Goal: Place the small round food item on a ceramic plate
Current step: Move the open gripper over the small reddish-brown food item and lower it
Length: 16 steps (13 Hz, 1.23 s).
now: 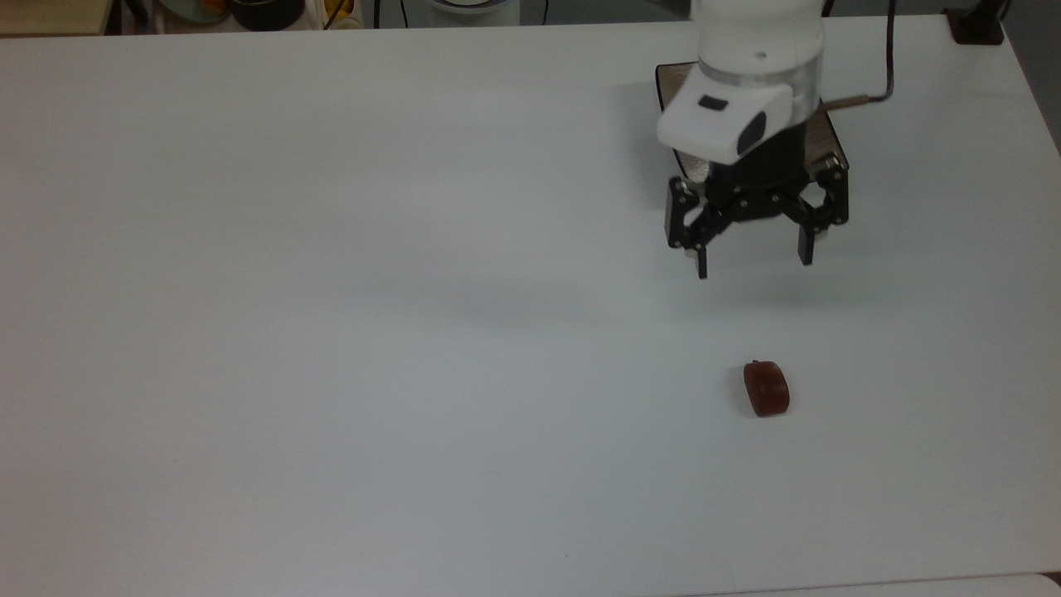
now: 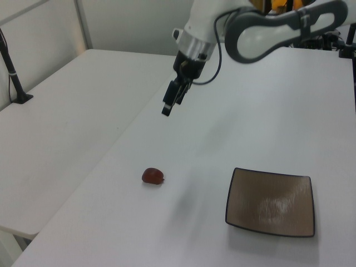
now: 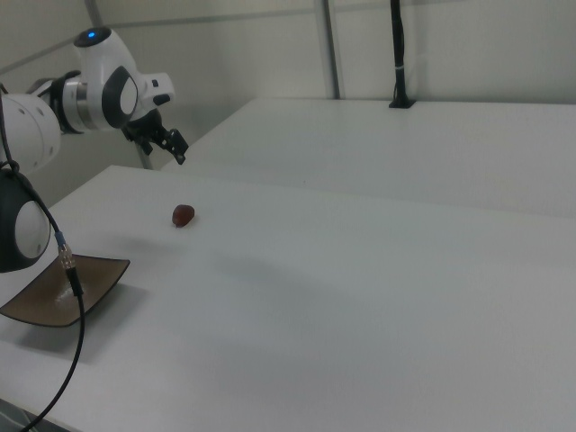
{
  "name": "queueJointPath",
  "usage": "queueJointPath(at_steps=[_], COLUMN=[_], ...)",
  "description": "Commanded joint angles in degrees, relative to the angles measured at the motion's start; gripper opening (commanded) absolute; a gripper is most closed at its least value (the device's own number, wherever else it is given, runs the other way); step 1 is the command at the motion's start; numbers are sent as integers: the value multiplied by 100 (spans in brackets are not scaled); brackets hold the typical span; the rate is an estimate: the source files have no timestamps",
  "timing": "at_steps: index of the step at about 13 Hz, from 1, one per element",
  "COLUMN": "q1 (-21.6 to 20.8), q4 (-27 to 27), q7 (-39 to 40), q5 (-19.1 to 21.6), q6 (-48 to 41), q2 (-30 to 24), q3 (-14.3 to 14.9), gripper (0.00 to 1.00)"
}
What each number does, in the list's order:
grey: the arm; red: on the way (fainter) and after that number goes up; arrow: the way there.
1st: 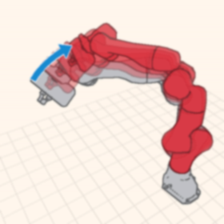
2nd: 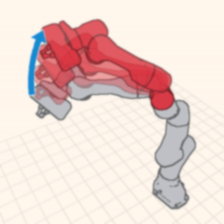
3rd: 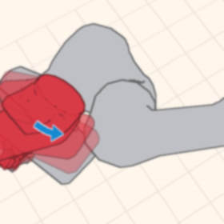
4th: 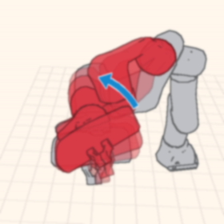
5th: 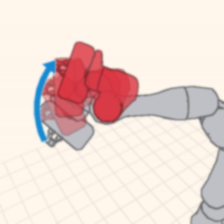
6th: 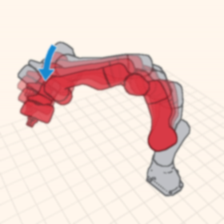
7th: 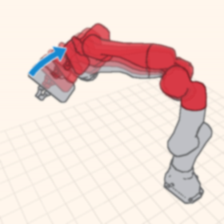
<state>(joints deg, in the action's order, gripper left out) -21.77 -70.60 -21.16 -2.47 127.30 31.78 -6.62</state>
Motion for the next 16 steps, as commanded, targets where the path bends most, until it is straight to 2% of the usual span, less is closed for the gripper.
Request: queueJointPath(at_steps=[1, 4, 5, 9, 12, 16], q1=[-231, -249, -371, -451, -486, -556], q4=[223, 231, 240, 468, 477, 477], q7=[-327, -573, -583, -644, -697, -706], q5=[-236, -298, -350, -701, -772, -1080], q6=[487, 901, 1076, 1376, 1744, 1974], q2=[407, 758, 942, 1435, 1716, 1911], q3=[47, 47, 99, 117, 135, 179], gripper=[100, 100, 100, 100, 100, 100])
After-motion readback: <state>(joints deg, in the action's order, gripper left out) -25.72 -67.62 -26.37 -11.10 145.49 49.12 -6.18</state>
